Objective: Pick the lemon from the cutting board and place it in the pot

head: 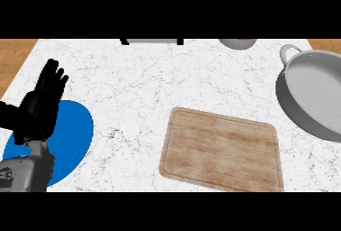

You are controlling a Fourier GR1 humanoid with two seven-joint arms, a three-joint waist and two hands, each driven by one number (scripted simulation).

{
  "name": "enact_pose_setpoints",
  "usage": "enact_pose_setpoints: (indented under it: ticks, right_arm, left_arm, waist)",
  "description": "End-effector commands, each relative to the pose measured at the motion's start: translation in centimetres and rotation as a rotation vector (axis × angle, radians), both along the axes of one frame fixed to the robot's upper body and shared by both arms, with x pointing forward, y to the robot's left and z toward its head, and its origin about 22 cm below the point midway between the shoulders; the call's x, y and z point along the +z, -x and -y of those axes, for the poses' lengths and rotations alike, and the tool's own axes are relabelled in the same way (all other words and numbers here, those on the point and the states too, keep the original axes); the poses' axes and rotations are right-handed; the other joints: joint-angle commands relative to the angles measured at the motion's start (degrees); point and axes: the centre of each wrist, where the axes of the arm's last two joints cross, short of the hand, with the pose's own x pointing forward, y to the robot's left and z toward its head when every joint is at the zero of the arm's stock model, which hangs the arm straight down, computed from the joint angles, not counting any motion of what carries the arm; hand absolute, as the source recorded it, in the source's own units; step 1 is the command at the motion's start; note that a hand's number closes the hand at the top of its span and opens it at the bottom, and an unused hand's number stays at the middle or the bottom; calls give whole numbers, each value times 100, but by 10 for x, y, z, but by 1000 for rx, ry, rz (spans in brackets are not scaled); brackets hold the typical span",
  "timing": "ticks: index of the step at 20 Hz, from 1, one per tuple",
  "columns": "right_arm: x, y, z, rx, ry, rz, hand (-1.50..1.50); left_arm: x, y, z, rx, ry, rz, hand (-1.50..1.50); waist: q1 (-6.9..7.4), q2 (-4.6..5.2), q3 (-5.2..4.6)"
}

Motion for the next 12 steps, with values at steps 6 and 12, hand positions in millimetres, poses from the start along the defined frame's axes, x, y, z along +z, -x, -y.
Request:
enact_pose_setpoints:
  ticks: [6, 12]
  right_arm:
    - [-16, -77, 20, -93, 42, 39, 150]
    - [-43, -79, 43, -286, 363, 124, 150]
  left_arm:
    - [4, 1, 1, -25, -18, 12, 0]
    - [3, 3, 11, -28, 14, 10, 0]
  waist:
    - [149, 36, 6]
    - [236, 64, 15]
